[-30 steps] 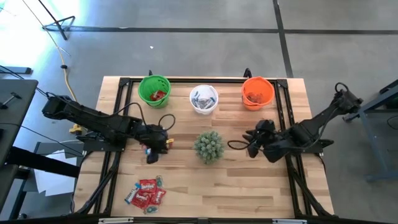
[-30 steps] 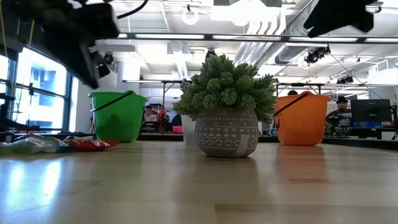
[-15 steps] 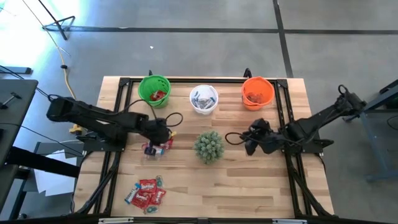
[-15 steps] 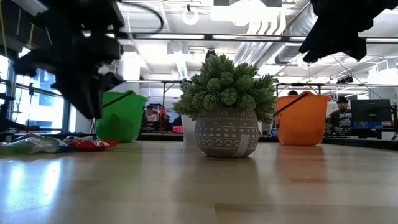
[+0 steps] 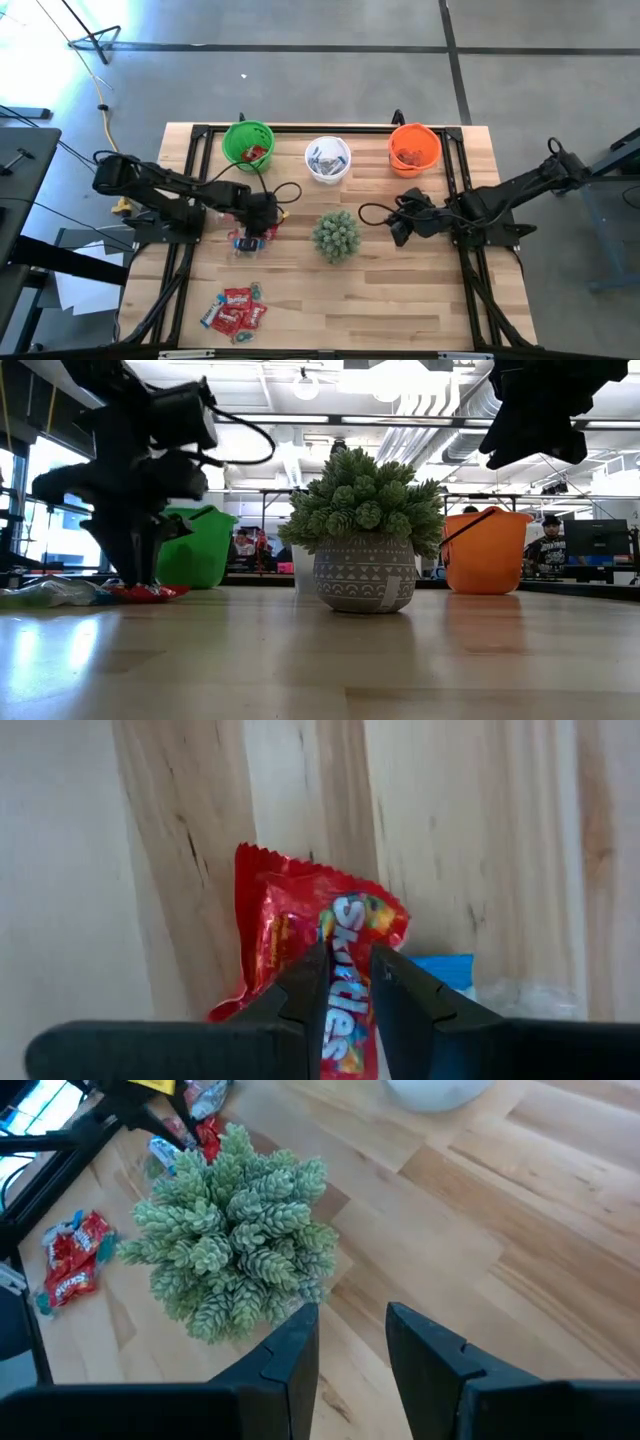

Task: Sort candy
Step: Put the red candy into the green bucket

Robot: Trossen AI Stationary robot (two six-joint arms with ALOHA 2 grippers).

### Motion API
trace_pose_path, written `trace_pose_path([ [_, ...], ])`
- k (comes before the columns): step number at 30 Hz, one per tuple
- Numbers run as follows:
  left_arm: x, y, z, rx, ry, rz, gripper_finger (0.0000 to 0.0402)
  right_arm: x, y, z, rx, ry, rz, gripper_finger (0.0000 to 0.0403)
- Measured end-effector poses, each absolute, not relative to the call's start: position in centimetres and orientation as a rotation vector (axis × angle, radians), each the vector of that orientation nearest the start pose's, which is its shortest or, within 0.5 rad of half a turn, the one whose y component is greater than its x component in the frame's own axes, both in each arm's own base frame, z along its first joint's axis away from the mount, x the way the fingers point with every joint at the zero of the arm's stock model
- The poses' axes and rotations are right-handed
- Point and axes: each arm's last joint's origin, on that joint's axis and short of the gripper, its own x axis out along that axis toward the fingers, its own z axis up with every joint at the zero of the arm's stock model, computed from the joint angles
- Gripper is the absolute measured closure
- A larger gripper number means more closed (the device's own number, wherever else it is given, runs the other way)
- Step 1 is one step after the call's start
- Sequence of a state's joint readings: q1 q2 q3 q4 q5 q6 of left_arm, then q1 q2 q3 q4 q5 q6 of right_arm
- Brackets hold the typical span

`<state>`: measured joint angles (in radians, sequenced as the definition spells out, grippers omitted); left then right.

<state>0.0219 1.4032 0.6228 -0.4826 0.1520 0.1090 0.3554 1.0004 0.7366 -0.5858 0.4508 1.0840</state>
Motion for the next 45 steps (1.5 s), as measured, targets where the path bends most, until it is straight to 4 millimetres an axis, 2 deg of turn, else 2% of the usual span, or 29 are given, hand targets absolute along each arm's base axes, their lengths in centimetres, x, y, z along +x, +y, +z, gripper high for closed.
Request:
trace_pose_path([
  [9,23.1,0.0,12.0,-0.004,1.321,-0.217,0.0339,18.6,5.3,25.0,0.734,0.652,-0.456,0.0289],
  [24,23.6,-0.3,11.8,0.003,1.275,-0.184,0.0339,18.7,5.4,25.1,0.762,0.652,-0.445,0.0289],
  [27,23.7,-0.3,11.8,-0.038,1.280,-0.122,0.0352,18.7,5.4,25.1,0.762,0.652,-0.445,0.0289],
  [31,23.7,-0.3,11.8,-0.087,1.284,-0.074,0.0392,18.7,5.4,25.1,0.761,0.652,-0.445,0.0289],
  [33,23.7,-0.3,11.8,-0.124,1.283,-0.048,0.0394,18.7,5.4,25.0,0.761,0.654,-0.442,0.0289],
  [36,23.7,-0.3,12.4,-0.177,1.275,-0.013,0.0398,18.7,5.4,25.0,0.762,0.656,-0.440,0.0289],
  [39,23.8,-0.3,13.9,-0.208,1.272,0.008,0.0401,18.7,5.4,25.0,0.761,0.657,-0.440,0.0289],
  [42,24.5,-0.3,16.5,-0.211,1.194,0.001,0.0400,18.7,5.4,25.0,0.756,0.659,-0.438,0.0289],
  [45,24.5,-0.3,18.6,-0.223,1.170,0.007,0.0400,18.7,5.4,25.0,0.753,0.660,-0.438,0.0289],
])
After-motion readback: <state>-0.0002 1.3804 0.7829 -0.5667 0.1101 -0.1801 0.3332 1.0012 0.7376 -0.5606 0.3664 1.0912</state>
